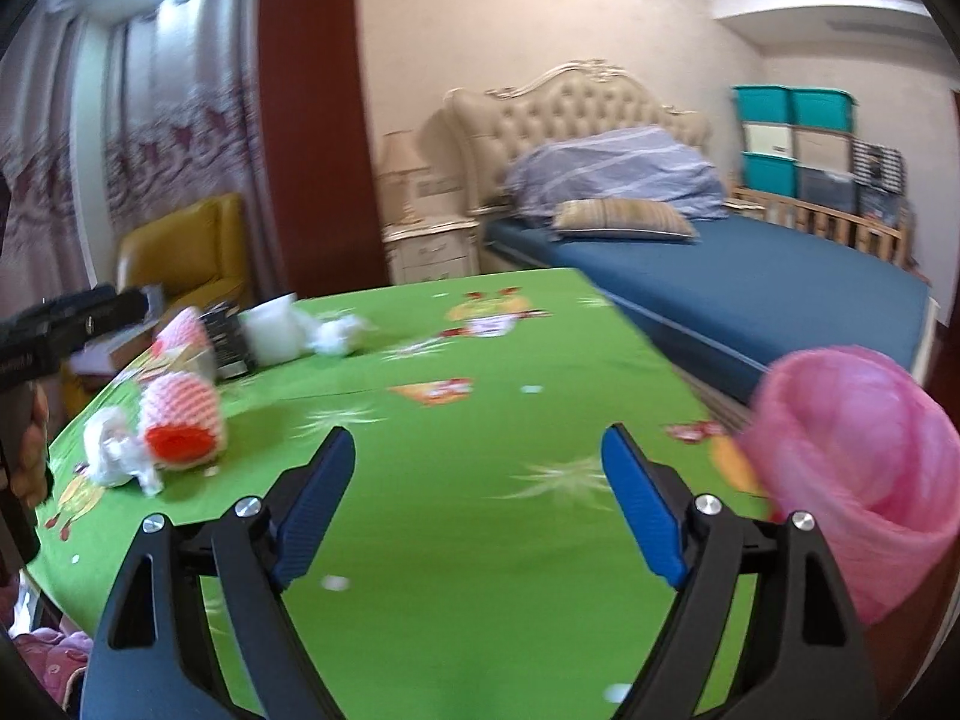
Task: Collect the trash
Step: 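Move both open tools back over the table toward the medicine box and fruit net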
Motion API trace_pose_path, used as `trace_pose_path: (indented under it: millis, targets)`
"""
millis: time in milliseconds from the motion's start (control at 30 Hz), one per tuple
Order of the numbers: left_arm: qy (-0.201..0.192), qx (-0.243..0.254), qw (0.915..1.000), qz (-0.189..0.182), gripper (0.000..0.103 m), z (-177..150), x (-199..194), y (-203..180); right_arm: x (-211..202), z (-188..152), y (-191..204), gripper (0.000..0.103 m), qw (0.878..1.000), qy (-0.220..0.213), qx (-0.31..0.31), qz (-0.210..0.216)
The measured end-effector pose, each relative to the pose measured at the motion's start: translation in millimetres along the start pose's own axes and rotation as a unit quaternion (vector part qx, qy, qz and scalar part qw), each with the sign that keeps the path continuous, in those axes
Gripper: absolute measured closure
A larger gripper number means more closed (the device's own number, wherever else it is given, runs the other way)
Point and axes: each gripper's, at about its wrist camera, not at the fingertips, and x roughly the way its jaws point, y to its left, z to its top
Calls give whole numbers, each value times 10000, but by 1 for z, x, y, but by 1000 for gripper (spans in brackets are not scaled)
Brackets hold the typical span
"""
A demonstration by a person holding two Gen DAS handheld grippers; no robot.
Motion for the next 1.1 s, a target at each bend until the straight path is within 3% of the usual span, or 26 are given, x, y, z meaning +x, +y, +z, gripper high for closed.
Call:
trace_pose_path:
  millis: [233,367,500,600,933,1100]
  targets:
    - [14,-368,9941,1022,7,-14,-17,89,27,8,60,21,9989,158,-298,320]
    - [197,-574,9893,1325,7,-29,-14,129,47,17,82,21,9979,240,-411,445]
    - [546,-795,9859,1364,7,-42,5,159,66,31,97,21,9966,248,-629,470]
    - [846,-935,9848,1194,7,-48,26,167,88,45,106,21,9956,250,-745,519]
    - [1344,-1192,9802,833,7,-40,90,162,160,83,120,21,9927,423,-770,831]
    - [1548,-1008,9777,1003,13,-36,115,156,180,86,130,21,9893,536,-918,1003]
